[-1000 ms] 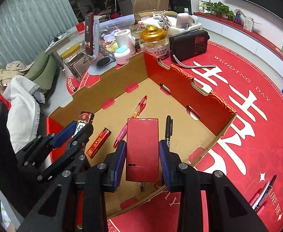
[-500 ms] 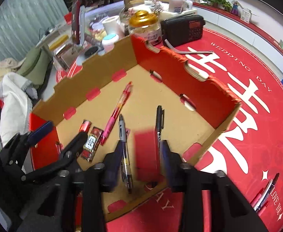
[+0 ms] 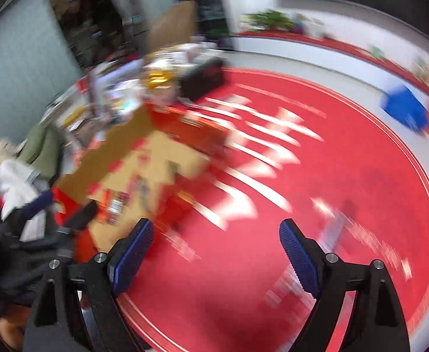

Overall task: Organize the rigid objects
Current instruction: 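Move both tools back to the remaining pens on the rug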

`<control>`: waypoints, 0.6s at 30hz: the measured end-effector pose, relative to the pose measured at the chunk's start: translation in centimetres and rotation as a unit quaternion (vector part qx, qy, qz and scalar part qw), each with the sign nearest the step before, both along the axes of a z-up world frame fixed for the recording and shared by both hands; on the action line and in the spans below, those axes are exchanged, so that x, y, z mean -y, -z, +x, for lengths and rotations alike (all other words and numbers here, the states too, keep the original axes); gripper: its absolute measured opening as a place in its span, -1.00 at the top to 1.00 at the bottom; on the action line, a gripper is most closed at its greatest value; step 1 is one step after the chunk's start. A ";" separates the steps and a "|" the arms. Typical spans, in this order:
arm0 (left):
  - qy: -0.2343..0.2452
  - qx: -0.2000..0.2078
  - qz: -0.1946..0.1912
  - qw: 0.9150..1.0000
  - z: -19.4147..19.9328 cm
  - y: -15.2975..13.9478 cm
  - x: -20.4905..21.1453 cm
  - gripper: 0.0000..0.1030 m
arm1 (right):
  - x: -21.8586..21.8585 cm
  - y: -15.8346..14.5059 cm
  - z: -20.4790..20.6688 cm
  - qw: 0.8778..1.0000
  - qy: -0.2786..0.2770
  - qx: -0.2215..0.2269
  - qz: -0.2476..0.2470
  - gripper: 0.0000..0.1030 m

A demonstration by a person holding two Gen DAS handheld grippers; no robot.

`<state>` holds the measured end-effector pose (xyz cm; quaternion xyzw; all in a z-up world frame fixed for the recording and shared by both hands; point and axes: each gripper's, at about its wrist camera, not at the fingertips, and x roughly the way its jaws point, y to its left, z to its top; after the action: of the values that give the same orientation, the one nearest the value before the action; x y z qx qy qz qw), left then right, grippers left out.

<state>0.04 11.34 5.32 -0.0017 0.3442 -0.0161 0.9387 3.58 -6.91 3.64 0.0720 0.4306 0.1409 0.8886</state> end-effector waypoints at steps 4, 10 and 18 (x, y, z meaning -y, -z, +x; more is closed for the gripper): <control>0.079 -0.028 0.039 0.996 1.1 3.2 7.4 -0.99 | 7.3 3.7 -2.8 0.994 0.080 -0.064 0.038 -0.72; 0.128 -0.058 0.151 0.979 5.2 8.4 14.5 -1.00 | 13.3 6.2 -6.8 0.986 0.123 -0.092 0.064 -0.72; 0.142 -0.094 0.169 0.971 7.7 10.6 16.2 -0.99 | 16.1 7.7 -7.8 0.983 0.126 -0.099 0.089 -0.72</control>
<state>7.74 -4.82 -5.23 0.2040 0.4255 -0.0904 0.8770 -4.25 -23.04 -4.05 0.2184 0.4896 0.0577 0.8422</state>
